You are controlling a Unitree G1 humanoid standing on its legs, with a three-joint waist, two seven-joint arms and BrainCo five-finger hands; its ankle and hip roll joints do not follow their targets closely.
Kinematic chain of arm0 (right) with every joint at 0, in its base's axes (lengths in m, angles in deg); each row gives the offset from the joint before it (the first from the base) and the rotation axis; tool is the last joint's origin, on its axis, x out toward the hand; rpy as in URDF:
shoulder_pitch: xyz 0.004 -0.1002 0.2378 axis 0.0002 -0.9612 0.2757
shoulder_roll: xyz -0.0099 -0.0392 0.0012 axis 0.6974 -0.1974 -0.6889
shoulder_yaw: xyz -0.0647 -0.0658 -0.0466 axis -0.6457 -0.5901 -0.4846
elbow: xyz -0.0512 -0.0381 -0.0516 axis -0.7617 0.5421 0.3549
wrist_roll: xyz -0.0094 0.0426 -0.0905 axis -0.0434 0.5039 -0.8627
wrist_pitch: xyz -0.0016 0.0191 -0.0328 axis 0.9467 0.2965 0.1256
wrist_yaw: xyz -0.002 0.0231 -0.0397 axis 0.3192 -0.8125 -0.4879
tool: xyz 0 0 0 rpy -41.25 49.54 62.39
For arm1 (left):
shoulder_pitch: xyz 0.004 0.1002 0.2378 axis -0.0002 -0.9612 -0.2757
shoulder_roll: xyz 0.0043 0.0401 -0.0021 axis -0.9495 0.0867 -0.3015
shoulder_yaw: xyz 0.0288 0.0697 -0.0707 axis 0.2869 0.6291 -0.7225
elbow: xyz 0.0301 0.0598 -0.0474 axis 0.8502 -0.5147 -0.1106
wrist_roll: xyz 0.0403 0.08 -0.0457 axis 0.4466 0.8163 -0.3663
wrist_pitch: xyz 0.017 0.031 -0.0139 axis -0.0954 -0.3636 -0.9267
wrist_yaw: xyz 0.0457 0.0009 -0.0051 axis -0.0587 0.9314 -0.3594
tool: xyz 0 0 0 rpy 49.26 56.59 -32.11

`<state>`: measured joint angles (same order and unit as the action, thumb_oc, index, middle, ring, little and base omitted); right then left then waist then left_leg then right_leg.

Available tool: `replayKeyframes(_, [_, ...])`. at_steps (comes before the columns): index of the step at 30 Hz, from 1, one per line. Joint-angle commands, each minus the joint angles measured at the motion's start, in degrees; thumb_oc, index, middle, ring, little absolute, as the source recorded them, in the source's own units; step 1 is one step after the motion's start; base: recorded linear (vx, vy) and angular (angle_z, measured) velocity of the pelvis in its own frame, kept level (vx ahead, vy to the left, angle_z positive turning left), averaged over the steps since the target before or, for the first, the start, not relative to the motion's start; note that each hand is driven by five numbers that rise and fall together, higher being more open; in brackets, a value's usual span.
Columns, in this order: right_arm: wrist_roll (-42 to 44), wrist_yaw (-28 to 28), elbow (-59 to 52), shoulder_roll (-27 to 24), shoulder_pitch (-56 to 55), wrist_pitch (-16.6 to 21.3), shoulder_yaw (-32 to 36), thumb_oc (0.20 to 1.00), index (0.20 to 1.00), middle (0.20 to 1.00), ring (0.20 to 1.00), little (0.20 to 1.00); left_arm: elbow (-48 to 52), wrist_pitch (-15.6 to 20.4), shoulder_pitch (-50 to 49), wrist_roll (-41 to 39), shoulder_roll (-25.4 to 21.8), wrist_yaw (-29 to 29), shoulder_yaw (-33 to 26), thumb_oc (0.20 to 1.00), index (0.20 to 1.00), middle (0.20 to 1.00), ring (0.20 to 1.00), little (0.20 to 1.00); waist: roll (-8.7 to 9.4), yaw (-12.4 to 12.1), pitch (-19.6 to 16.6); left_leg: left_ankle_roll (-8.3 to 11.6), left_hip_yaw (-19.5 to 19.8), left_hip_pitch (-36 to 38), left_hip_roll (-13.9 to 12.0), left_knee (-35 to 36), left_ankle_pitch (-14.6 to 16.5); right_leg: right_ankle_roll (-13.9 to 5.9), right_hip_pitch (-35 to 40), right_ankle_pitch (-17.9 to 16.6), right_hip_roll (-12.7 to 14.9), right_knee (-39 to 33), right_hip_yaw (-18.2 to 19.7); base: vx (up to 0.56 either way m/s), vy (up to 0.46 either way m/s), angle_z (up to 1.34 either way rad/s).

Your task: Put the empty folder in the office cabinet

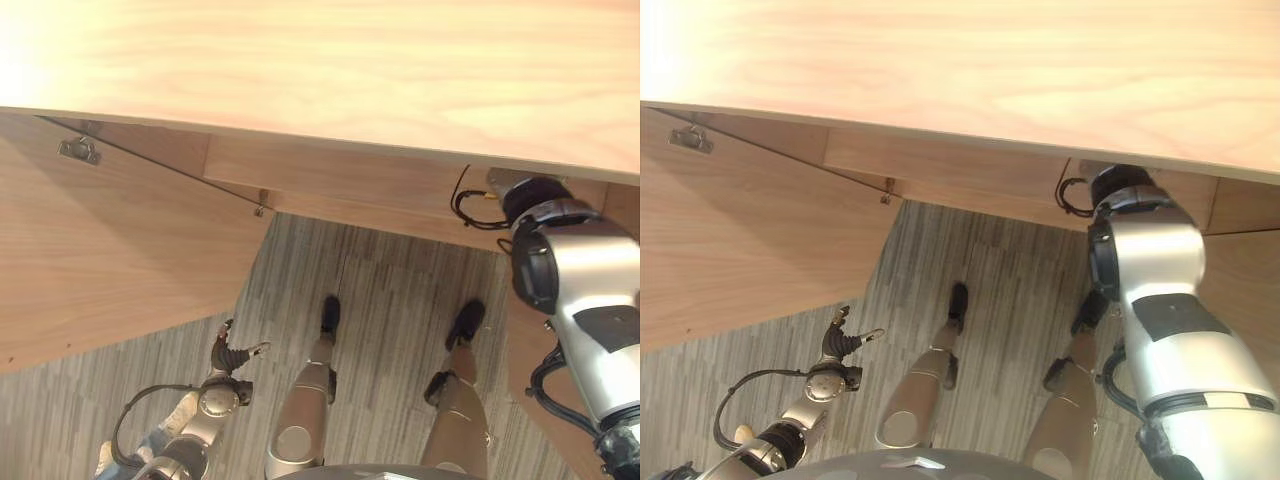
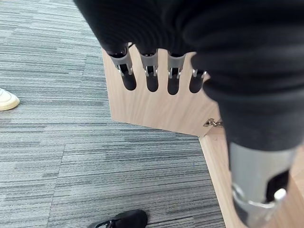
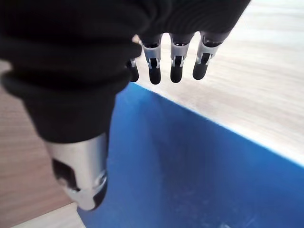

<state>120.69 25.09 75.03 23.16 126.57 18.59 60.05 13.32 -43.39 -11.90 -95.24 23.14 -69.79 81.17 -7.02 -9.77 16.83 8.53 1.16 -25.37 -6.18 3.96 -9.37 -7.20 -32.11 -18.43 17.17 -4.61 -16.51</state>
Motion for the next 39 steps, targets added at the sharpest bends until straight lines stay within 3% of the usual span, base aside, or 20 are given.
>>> replayKeyframes(1, [-6.5,2.3,-1.8,0.3,0.4,2.7,-2.2,1.000,1.000,1.000,1.000,1.000,-1.9,0.6,3.1,-0.8,-2.3,-2.5,-0.6,1.000,1.000,1.000,1.000,1.000,0.15,-2.7,1.2,2.67,-1.9,9.3,-4.5,-6.3,15.5,-5.83,-0.7,1.9,2.5,0.0,4.0,-0.02,0.004,-0.08])
replayKeyframes(9, [-14.9,5.0,-5.5,4.4,-3.5,2.1,-3.5,1.000,1.000,1.000,1.000,1.000,-0.4,1.0,3.4,-0.9,-2.5,-3.4,-0.9,1.000,1.000,1.000,1.000,1.000,0.30,-2.3,2.1,2.56,-2.6,9.5,-4.2,-6.9,15.7,-5.61,-1.1,1.6,2.4,0.0,4.8,-0.03,0.010,-0.06])
replayKeyframes(13, [-26.0,8.6,-16.5,8.9,-12.7,3.8,-5.7,1.000,1.000,1.000,1.000,1.000,1.8,1.1,3.5,-0.4,-2.7,-4.4,-1.8,1.000,1.000,1.000,1.000,1.000,1.10,-1.0,3.1,2.36,-3.1,9.4,-4.2,-8.6,16.7,-5.33,-0.9,1.5,2.2,0.0,5.4,-0.04,0.018,-0.06])
replayKeyframes(17, [-26.5,9.2,-17.4,9.2,-13.4,3.5,-5.7,1.000,1.000,1.000,1.000,1.000,1.9,1.1,3.2,-0.4,-2.8,-4.4,-1.8,1.000,1.000,1.000,1.000,1.000,1.14,-0.9,2.9,2.34,-3.1,9.3,-4.1,-8.8,16.8,-5.35,-0.9,1.5,2.3,0.0,5.4,-0.02,0.011,-0.09])
replayKeyframes(18, [-36.4,9.2,-32.1,12.8,-24.1,3.6,-8.4,1.000,1.000,1.000,1.000,1.000,4.3,1.7,2.9,0.8,-3.4,-5.1,-3.1,1.000,1.000,1.000,1.000,1.000,2.28,0.4,4.2,2.07,-3.7,9.4,-4.3,-11.8,18.8,-5.17,-0.4,1.3,1.8,0.2,5.9,-0.06,0.036,-0.10])
replayKeyframes(19, [-36.4,9.2,-32.1,12.8,-24.1,3.6,-8.4,1.000,1.000,1.000,1.000,1.000,4.3,1.7,2.9,0.8,-3.4,-5.1,-3.1,1.000,1.000,1.000,1.000,1.000,2.28,0.4,4.2,2.07,-3.7,9.4,-4.3,-11.8,18.8,-5.17,-0.4,1.3,1.8,0.2,5.9,-0.17,0.080,-0.18])
replayKeyframes(20, [-43.4,4.9,-45.4,15.2,-35.1,1.6,-13.2,1.000,1.000,1.000,1.000,1.000,6.1,2.2,1.7,2.4,-3.9,-5.8,-4.6,1.000,1.000,1.000,1.000,1.000,4.36,2.6,5.5,1.59,-4.4,9.3,-3.9,-14.7,20.1,-5.09,-0.1,0.6,2.3,0.4,6.3,-0.13,0.045,-0.30])
replayKeyframes(25, [-50.1,-2.1,-53.3,14.0,-49.1,0.7,-18.3,1.000,1.000,1.000,1.000,1.000,6.0,3.1,1.0,4.2,-4.9,-5.6,-6.5,1.000,1.000,1.000,1.000,1.000,6.98,4.8,6.7,0.79,-5.3,10.1,-3.4,-18.6,22.4,-5.35,1.4,-0.2,3.4,0.9,6.5,-0.07,0.046,-0.22])
replayKeyframes(26, [-50.8,-6.6,-55.7,12.2,-54.4,0.4,-20.4,1.000,1.000,1.000,1.000,1.000,5.3,3.6,1.4,4.9,-5.4,-5.6,-7.6,1.000,1.000,1.000,1.000,1.000,8.33,6.0,6.9,0.51,-5.7,10.7,-3.1,-20.2,23.4,-5.67,2.1,-0.7,4.1,1.0,6.6,-0.05,0.076,-0.08])
replayKeyframes(29, [-49.1,-10.6,-57.5,10.6,-57.3,0.4,-21.9,1.000,1.000,1.000,1.000,1.000,5.1,3.5,1.4,4.9,-5.9,-5.4,-8.5,1.000,1.000,1.000,1.000,1.000,8.95,6.2,6.9,0.45,-6.0,11.2,-3.4,-21.4,24.4,-5.83,2.9,-0.9,4.1,0.9,6.6,-0.03,0.032,-0.03])
replayKeyframes(30, [-46.0,-15.8,-60.5,7.4,-62.4,0.8,-24.0,1.000,1.000,1.000,1.000,1.000,5.2,3.4,1.3,4.8,-7.0,-4.2,-9.5,1.000,1.000,1.000,1.000,1.000,10.87,7.3,6.7,0.15,-6.0,11.5,-2.9,-22.8,24.8,-6.18,3.9,-1.4,5.0,0.7,6.4,-0.03,0.005,-0.08])
replayKeyframes(34, [-45.4,-17.3,-60.7,6.0,-64.5,0.7,-23.7,1.000,1.000,1.000,1.000,1.000,4.5,3.4,1.5,4.6,-7.5,-3.8,-10.2,1.000,1.000,1.000,1.000,1.000,11.58,7.8,6.6,0.09,-5.9,11.8,-2.7,-23.5,25.2,-6.41,4.6,-1.7,5.4,0.6,6.5,-0.03,0.038,-0.10])
replayKeyframes(36, [-43.9,-23.1,-62.3,3.0,-70.2,0.8,-22.6,1.000,1.000,1.000,1.000,1.000,3.4,4.1,1.6,3.8,-8.8,-2.1,-12.6,1.000,1.000,1.000,1.000,1.000,13.74,9.4,5.4,-0.67,-6.3,12.2,-1.6,-26.6,26.6,-7.15,6.4,-2.8,6.8,-0.3,6.7,-0.10,0.148,0.01])
replayKeyframes(37, [-43.9,-23.1,-62.3,3.0,-70.2,0.8,-22.6,1.000,1.000,1.000,1.000,1.000,3.4,4.1,1.6,3.8,-8.8,-2.1,-12.6,1.000,1.000,1.000,1.000,1.000,13.74,9.4,5.4,-0.67,-6.3,12.2,-1.6,-26.6,26.6,-7.15,6.4,-2.8,6.8,-0.3,6.7,-0.10,0.131,-0.07])
replayKeyframes(39, [-39.6,-31.8,-65.4,-2.3,-74.4,0.1,-23.5,1.000,1.000,1.000,1.000,1.000,3.3,4.3,1.3,3.7,-10.7,1.1,-13.7,1.000,1.000,1.000,1.000,1.000,14.97,9.6,4.3,-1.31,-6.8,12.8,-1.4,-29.5,28.2,-7.56,7.9,-2.8,7.3,-0.4,6.7,-0.09,0.134,-0.16])
